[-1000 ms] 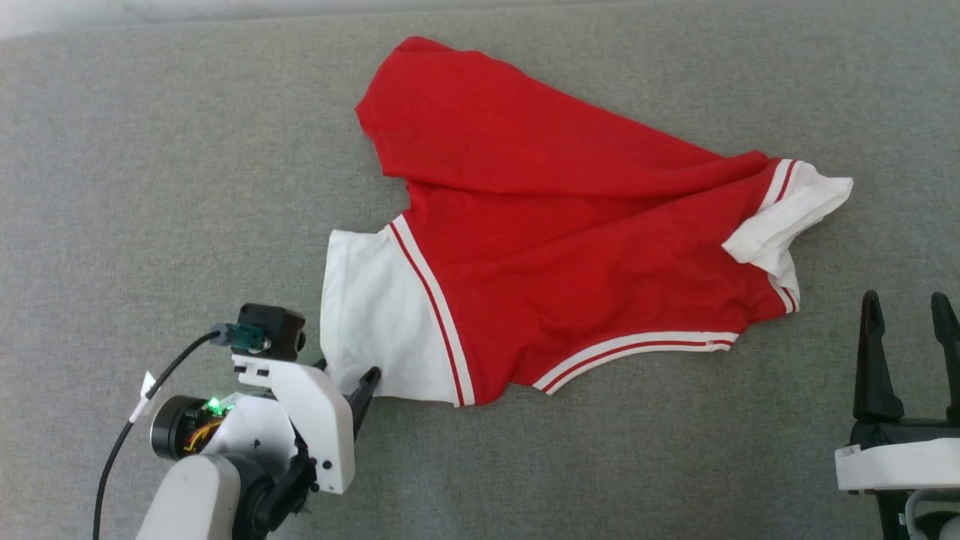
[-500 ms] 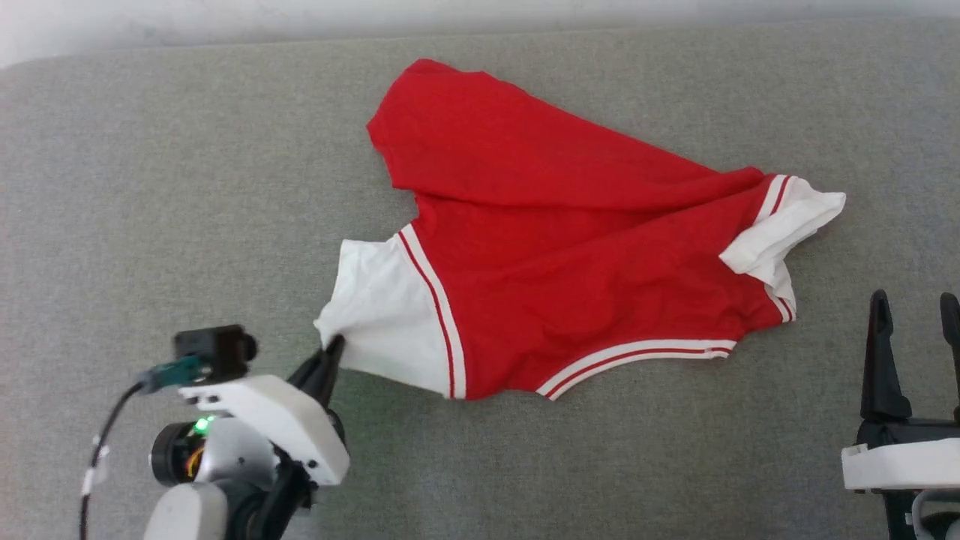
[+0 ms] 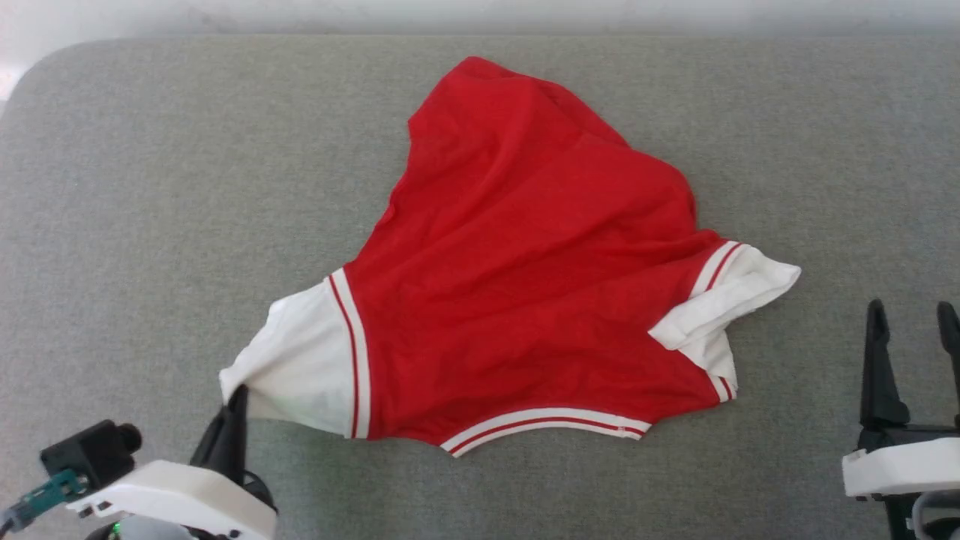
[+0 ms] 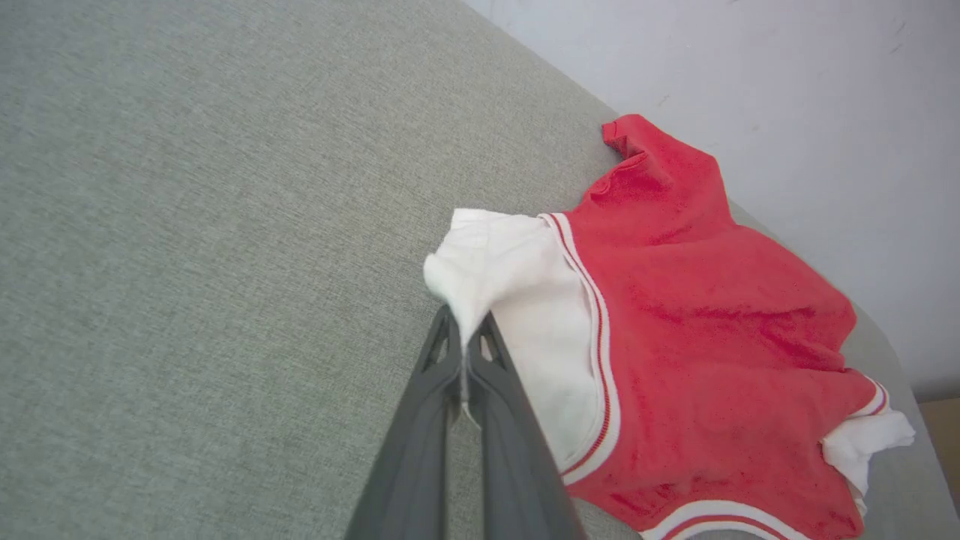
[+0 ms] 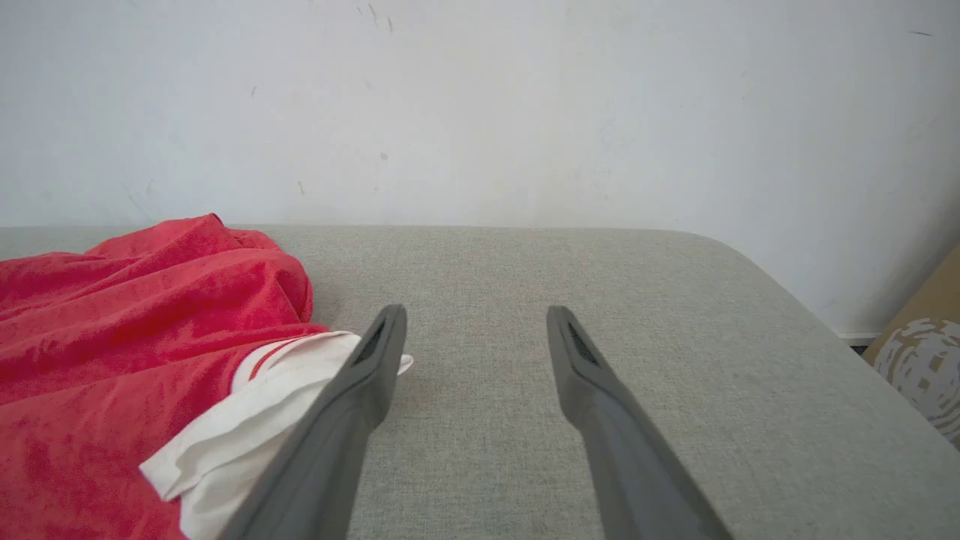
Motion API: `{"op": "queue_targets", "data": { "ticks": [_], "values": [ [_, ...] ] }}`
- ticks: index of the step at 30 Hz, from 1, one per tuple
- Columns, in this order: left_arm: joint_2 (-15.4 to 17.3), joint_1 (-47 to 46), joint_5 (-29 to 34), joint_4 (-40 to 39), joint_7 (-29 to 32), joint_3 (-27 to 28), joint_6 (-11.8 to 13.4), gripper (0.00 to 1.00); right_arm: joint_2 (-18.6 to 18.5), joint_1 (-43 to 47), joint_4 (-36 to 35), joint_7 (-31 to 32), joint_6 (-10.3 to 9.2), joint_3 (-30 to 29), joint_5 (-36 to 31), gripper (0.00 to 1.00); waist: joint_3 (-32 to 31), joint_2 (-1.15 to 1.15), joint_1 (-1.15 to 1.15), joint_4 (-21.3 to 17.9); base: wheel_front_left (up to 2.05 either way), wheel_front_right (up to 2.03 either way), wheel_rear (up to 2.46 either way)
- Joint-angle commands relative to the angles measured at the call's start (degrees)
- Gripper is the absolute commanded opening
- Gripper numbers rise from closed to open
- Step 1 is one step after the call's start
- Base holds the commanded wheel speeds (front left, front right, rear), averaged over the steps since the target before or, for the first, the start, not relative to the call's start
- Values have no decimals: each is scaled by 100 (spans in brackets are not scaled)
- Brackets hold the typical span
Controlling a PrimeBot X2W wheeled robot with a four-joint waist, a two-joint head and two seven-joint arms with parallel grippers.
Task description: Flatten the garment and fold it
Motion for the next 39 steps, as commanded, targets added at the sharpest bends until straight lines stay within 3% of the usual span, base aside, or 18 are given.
{"op": "queue_targets", "data": {
  "ticks": [1, 7, 11, 28, 32, 36, 39],
  "values": [
    [-37, -3, -47, -27, -39, -41, -43, 0, 4, -12, -18, 19, -6, 36, -1, 100, 17, 0, 0, 77, 0, 0, 0],
    [-96, -157, -65, 93, -161, -372, -28, 0, 4, -224, -25, 450, -6, 458, -32, 100, 73, 0, 0, 122, 0, 0, 0],
    [-107, -230, -74, 180, -208, -482, -37, 0, 4, -481, 284, 927, -6, 306, 352, 100, 132, 0, 0, 133, 0, 0, 0],
    [-121, -533, -137, 419, -306, -737, -130, 0, 4, -1523, 1444, 2086, -6, 210, 217, 100, 518, 0, 0, 419, 0, 0, 0],
    [-122, -580, -145, 465, -315, -766, -134, 0, 4, -1639, 1829, 2435, -6, 166, 624, 100, 554, 0, 0, 459, 0, 0, 0],
    [-116, -616, -157, 501, -306, -789, -139, 0, 4, -1744, 1950, 2654, -6, 416, 721, 100, 578, 0, 0, 471, 0, 0, 0],
    [-102, -621, -182, 506, -294, -782, -139, 0, 4, -1824, 1824, 3100, -6, 771, 434, 100, 593, 0, 0, 427, 0, 0, 0]
  ]
}}
